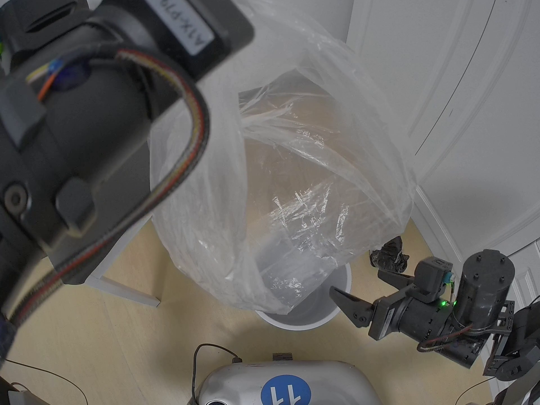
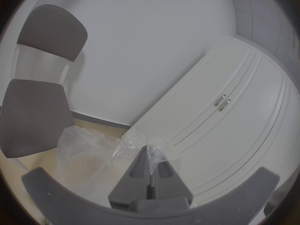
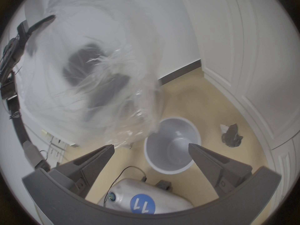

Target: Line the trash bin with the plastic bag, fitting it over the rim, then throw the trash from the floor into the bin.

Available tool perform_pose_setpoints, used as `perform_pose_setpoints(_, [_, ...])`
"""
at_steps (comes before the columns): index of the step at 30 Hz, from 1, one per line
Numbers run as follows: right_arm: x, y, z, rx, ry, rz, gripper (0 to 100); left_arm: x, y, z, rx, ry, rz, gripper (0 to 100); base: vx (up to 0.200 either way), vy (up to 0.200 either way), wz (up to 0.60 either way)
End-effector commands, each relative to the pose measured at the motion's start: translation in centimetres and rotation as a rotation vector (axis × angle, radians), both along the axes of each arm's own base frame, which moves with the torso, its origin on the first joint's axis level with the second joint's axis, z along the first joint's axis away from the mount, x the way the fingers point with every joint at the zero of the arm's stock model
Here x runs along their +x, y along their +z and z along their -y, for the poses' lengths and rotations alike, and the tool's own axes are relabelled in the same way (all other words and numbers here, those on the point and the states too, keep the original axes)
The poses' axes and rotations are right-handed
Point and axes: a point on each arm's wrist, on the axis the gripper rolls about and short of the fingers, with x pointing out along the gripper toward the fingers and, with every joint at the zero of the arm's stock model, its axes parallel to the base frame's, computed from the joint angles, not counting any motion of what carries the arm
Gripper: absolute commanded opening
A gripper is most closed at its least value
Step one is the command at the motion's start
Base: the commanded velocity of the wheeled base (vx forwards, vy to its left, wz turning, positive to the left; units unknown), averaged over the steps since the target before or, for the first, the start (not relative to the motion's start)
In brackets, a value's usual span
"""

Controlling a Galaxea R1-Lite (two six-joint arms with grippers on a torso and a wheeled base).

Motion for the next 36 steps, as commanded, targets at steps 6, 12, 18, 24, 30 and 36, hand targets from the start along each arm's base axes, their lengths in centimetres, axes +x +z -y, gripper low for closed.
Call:
perform_pose_setpoints(6, [2.5, -0.5, -2.5, 0.077, -0.065, -0.034, 100, -0.1, 0.6, -0.1, -0.052, 0.004, 0.029, 0, 0.000, 0.000, 0.00])
perform_pose_setpoints(12, [3.2, -0.6, -5.2, 0.251, -0.055, -0.096, 100, -0.1, 0.6, 0.1, -0.051, 0.004, 0.028, 0, 0.000, 0.000, 0.00])
perform_pose_setpoints(18, [2.9, -1.0, -6.6, 0.349, -0.021, -0.070, 100, 0.1, 0.4, 0.5, -0.049, 0.006, 0.026, 0, 0.000, 0.000, 0.00])
perform_pose_setpoints(24, [2.4, -1.9, -7.3, 0.359, 0.007, -0.068, 100, 0.1, 0.3, 0.6, -0.050, 0.006, 0.027, 0, 0.000, 0.000, 0.00])
perform_pose_setpoints(30, [2.0, -2.6, -7.6, 0.345, 0.021, -0.094, 100, 0.2, 0.5, 0.6, -0.057, 0.009, 0.027, 0, 0.000, 0.000, 0.00])
perform_pose_setpoints(36, [2.2, -2.5, -7.8, 0.351, 0.012, -0.087, 100, 0.1, 0.6, 0.6, -0.059, 0.011, 0.028, 0, 0.000, 0.000, 0.00])
